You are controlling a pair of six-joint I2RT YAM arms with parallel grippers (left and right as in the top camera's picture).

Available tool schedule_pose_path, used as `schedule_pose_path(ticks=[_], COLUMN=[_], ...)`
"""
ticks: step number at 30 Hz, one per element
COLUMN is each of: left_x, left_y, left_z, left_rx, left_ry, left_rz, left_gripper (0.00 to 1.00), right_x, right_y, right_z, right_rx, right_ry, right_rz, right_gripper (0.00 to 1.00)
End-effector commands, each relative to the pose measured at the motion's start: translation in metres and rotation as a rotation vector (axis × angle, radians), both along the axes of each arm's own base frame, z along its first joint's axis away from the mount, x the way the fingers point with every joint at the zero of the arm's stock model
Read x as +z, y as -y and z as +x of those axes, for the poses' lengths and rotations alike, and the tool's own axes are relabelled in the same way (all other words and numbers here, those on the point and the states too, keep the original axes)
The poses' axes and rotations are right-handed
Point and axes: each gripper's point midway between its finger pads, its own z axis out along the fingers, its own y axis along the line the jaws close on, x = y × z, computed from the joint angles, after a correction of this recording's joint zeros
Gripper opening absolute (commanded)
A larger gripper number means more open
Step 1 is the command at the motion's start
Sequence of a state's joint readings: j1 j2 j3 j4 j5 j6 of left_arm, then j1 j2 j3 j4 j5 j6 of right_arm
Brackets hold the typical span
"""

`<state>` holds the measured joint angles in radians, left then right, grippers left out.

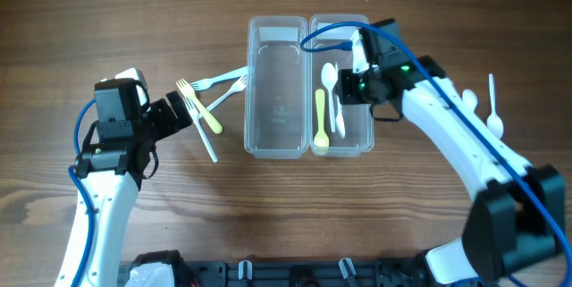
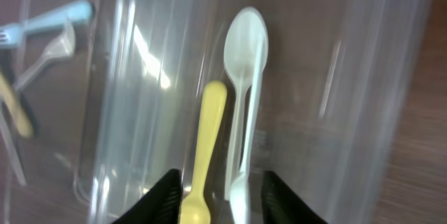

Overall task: Pack container
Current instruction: 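Lower the white spoon into the right container and release, then move the right gripper to the next white spoon and grasp it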

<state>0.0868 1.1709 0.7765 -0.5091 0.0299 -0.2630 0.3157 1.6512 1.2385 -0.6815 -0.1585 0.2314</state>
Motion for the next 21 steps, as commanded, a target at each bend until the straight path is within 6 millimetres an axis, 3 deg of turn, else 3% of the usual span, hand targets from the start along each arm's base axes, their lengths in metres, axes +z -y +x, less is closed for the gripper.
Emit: schedule_pose_path(ticks=[1, 4, 5, 9, 14, 17, 21], left_x=[0.006, 0.006, 0.006, 0.006, 0.006, 0.006, 0.006], left_y=[0.000, 0.000, 0.000, 0.000, 0.000, 0.000, 0.000], left_z=[0.004, 0.004, 0.004, 0.004, 0.004, 0.004, 0.004], left_rx=[-0.019, -0.019, -0.019, -0.019, -0.019, -0.019, -0.019], left_ry=[0.013, 0.013, 0.013, 0.013, 0.013, 0.013, 0.013], left_rz=[0.020, 0.020, 0.020, 0.020, 0.020, 0.020, 0.020], left_gripper=[1.00, 1.00, 1.00, 1.00, 1.00, 1.00, 1.00], right_x=[0.095, 0.135, 0.149, 0.150, 0.106, 0.067, 0.018], right_y=[0.038, 0.084, 0.115, 0.183, 0.240, 0.256, 0.279], right_z=[0.024, 0.025, 0.023, 0.011, -0.003, -0.007, -0.011], right_rx=[-0.099, -0.195, -0.265, -0.421, -0.551, -0.576, -0.612], right_ry=[0.277, 0.408, 0.449, 0.416, 0.249, 0.149, 0.040], right_rz=[-0.056, -0.152, -0.214, -0.341, -0.345, -0.308, -0.310], right_gripper=[0.50, 0.53, 0.53, 0.52, 0.50, 0.51, 0.61])
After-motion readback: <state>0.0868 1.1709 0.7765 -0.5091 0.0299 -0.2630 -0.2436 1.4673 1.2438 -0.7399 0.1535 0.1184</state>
